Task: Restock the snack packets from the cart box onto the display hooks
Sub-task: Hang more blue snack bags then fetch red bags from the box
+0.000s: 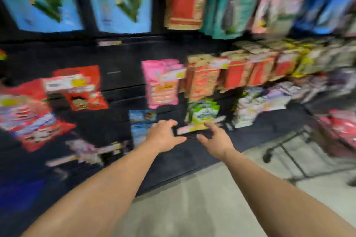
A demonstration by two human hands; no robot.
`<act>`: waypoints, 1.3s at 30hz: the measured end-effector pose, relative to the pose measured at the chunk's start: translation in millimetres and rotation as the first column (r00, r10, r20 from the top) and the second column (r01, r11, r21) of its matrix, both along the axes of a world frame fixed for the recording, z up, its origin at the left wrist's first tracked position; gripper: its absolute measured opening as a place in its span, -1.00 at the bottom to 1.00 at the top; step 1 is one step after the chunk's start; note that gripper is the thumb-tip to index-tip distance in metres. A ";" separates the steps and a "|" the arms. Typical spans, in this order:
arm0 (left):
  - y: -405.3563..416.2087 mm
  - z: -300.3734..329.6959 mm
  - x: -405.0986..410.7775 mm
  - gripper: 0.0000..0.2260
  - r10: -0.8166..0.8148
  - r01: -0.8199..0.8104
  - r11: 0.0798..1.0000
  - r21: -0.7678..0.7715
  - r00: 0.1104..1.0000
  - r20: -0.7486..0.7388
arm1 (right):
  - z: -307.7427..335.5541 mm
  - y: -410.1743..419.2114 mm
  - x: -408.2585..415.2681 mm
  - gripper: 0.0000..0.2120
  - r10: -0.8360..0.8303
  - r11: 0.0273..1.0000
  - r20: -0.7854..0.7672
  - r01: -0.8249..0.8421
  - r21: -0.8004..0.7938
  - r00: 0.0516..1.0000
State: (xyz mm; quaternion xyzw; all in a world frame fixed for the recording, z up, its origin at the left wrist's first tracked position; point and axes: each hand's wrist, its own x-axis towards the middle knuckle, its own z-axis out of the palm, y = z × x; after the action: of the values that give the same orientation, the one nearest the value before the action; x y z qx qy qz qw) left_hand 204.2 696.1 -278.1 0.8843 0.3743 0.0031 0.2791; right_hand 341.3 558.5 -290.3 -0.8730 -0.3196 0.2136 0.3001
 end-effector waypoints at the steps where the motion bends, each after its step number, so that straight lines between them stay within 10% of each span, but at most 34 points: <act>1: -22.8 2.6 31.8 -0.36 -0.056 0.056 0.998 0.002 0.998 0.012 | 6.2 -31.3 22.8 -0.40 -0.042 0.999 0.017 0.042 0.005 0.999; 15: -212.0 -12.0 361.8 -0.36 -0.544 0.542 0.837 0.074 0.839 0.022 | 2.2 -262.5 263.4 -0.41 -0.517 0.855 -0.009 0.518 0.017 0.856; 39: -296.4 -57.8 843.4 -0.30 -0.741 0.737 0.670 -0.092 0.671 -0.018 | -48.8 -395.5 691.0 -0.41 -0.781 0.624 -0.135 0.765 -0.158 0.609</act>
State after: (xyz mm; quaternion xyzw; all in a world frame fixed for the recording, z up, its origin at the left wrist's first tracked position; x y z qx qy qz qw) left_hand 1047.6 399.8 -335.9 0.9485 -0.0083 -0.1481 0.2801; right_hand 1032.3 163.0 -339.1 -0.9123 0.1279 0.1589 0.3550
